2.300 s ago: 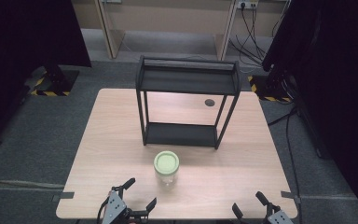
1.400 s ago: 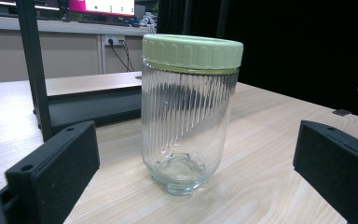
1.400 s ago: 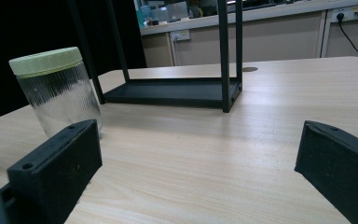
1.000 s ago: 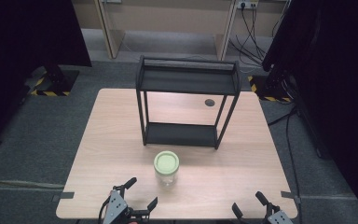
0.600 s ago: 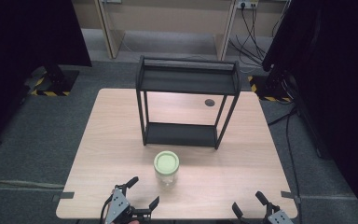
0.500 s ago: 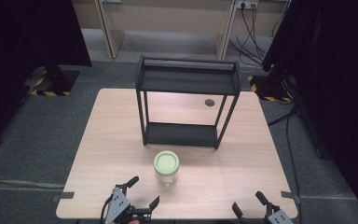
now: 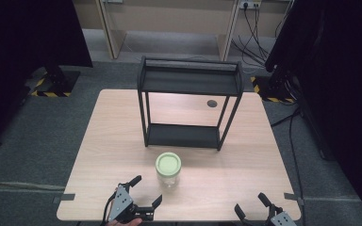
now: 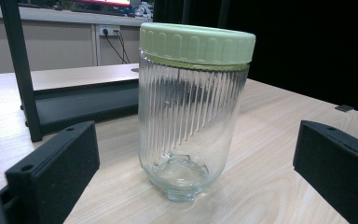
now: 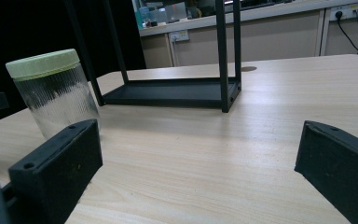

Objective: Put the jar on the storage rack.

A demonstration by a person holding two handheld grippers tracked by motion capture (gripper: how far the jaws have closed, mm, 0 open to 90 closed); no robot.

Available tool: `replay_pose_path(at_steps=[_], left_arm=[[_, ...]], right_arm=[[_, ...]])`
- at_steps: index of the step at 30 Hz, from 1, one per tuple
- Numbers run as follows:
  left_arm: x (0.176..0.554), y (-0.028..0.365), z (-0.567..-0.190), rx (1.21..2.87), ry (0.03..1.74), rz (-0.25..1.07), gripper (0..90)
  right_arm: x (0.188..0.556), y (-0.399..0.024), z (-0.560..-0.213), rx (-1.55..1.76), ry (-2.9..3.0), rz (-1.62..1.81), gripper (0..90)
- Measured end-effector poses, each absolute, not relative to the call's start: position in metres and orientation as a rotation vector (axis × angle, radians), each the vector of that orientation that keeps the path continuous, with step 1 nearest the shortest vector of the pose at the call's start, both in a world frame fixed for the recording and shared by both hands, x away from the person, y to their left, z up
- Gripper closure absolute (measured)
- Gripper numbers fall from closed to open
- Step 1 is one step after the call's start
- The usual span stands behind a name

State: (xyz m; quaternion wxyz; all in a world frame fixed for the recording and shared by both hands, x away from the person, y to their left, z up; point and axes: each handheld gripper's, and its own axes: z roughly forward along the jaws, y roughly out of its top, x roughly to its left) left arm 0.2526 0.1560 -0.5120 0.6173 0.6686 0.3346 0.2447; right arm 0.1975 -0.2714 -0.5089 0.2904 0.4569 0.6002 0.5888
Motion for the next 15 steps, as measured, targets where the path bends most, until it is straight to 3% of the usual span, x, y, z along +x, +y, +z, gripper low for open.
replay_pose_path(at_steps=[15], left_arm=[[0.267, 0.147, -0.509, 1.562, 0.751, 0.551, 0.0]], right_arm=[[0.198, -0.271, -0.509, 1.218, 1.605, 1.573, 0.7]])
